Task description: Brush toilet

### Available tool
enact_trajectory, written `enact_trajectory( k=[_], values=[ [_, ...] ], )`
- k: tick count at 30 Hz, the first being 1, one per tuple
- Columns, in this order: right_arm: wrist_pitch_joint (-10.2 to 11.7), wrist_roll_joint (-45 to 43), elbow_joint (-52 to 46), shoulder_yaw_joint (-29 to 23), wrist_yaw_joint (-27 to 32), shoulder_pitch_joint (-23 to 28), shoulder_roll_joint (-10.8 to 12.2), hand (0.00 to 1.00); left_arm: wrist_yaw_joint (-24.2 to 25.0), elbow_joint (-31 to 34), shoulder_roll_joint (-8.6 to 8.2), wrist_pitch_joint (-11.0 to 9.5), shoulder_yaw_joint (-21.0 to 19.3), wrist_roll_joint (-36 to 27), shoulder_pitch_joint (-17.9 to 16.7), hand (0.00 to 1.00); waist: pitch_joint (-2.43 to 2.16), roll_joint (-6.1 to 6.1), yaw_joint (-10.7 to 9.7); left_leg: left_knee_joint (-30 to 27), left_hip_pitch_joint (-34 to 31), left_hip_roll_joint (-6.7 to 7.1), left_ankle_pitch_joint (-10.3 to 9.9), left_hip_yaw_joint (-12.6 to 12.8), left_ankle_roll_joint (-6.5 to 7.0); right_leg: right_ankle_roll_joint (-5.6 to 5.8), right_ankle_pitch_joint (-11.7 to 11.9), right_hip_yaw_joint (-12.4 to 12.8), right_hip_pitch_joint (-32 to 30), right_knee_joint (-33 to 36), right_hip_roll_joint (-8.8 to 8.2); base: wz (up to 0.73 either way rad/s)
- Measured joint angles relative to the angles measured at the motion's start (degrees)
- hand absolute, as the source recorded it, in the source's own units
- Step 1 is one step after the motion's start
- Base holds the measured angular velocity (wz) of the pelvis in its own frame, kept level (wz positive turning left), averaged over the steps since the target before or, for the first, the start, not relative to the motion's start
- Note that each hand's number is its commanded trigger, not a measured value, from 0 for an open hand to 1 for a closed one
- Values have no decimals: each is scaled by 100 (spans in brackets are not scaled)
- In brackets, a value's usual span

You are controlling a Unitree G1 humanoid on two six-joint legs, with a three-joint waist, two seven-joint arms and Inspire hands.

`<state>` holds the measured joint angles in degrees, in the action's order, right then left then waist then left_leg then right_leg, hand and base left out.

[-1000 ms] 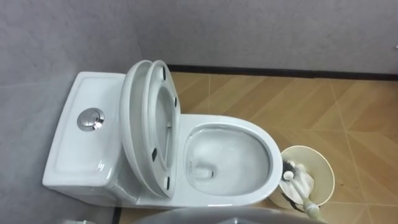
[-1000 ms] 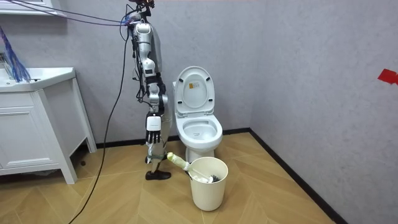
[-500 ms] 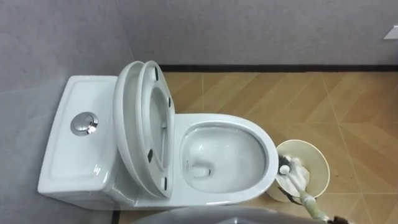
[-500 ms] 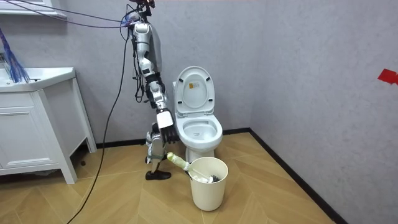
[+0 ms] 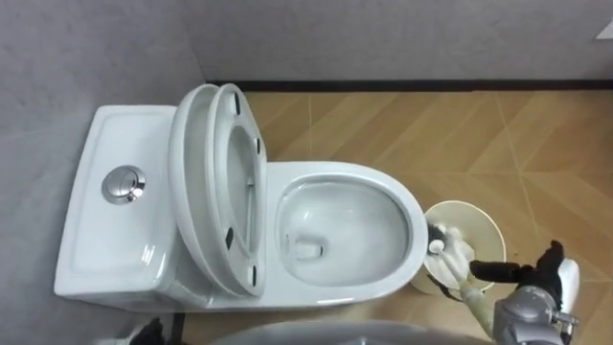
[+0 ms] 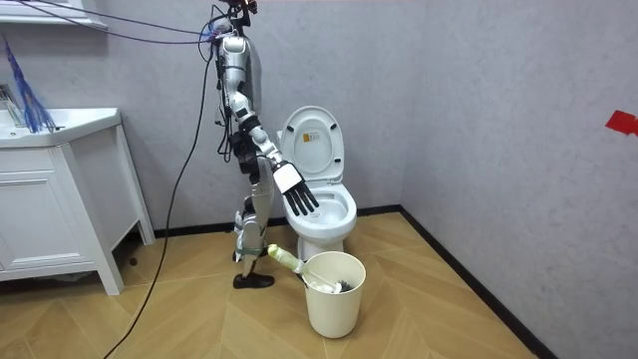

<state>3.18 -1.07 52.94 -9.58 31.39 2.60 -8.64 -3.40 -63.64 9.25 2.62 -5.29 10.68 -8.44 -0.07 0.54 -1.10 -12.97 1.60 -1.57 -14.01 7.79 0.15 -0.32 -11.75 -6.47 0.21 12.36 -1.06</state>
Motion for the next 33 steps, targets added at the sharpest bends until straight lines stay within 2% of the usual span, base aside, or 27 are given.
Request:
enact_trajectory(
  k=[2,6,12,14,17,20,23,27,29,33],
  values=[
    [60,78,193,53,111,-312,-64,0,-19,-33,54,-79,16,-20,152,0,32,-4,4,-93,-270,-9,1,-28,1,-15,9,-8,-252,140,-3,0],
    [114,176,449,106,218,-633,-157,0,-101,-48,89,-135,162,-271,252,0,38,-22,-1,-280,-646,-11,1,-35,2,-29,19,-49,-588,266,-34,1],
    [103,865,1248,159,212,-1308,-477,0,-140,-73,118,-162,346,-462,630,0,61,-70,91,-564,-1514,26,63,-95,92,-35,34,-121,-1490,682,-139,6],
    [103,1079,1457,166,210,-1535,-614,0,-153,-80,177,-252,447,-565,806,0,123,-78,146,-761,-1911,45,77,-169,115,-36,34,-174,-1870,905,-185,12],
    [95,1296,1626,189,125,-1782,-685,0,-232,-81,271,-269,588,-636,976,0,183,-32,209,-1010,-2406,41,87,-169,131,-55,42,-170,-2363,1139,-209,1],
    [83,1610,1842,398,36,-2010,-807,0,-276,-208,341,-263,853,-848,1237,0,220,7,323,-1272,-2913,49,97,-161,150,-77,32,-155,-2870,1410,-254,0],
    [39,1847,2087,502,-46,-2251,-922,0,-280,-261,341,-275,1024,-991,1389,0,229,12,388,-1496,-3360,84,119,-173,187,-86,23,-158,-3320,1632,-314,6],
    [21,1869,2092,545,-170,-2289,-1059,0,-390,-168,342,-282,1065,-1128,1482,0,238,18,477,-1708,-3905,104,118,-190,219,-90,14,-172,-3865,1890,-374,5],
    [-119,1877,2097,729,-322,-2307,-1127,0,-447,-147,338,-244,1114,-1123,1546,0,242,17,539,-1865,-4196,131,112,-207,235,-91,-19,-151,-4172,2103,-417,5],
    [-231,1871,2290,885,-582,-2412,-1148,0,-513,-45,326,-246,1123,-1121,1749,0,252,17,621,-2075,-4576,141,109,-232,239,-114,-63,-152,-4566,2364,-462,7]
  ],
)
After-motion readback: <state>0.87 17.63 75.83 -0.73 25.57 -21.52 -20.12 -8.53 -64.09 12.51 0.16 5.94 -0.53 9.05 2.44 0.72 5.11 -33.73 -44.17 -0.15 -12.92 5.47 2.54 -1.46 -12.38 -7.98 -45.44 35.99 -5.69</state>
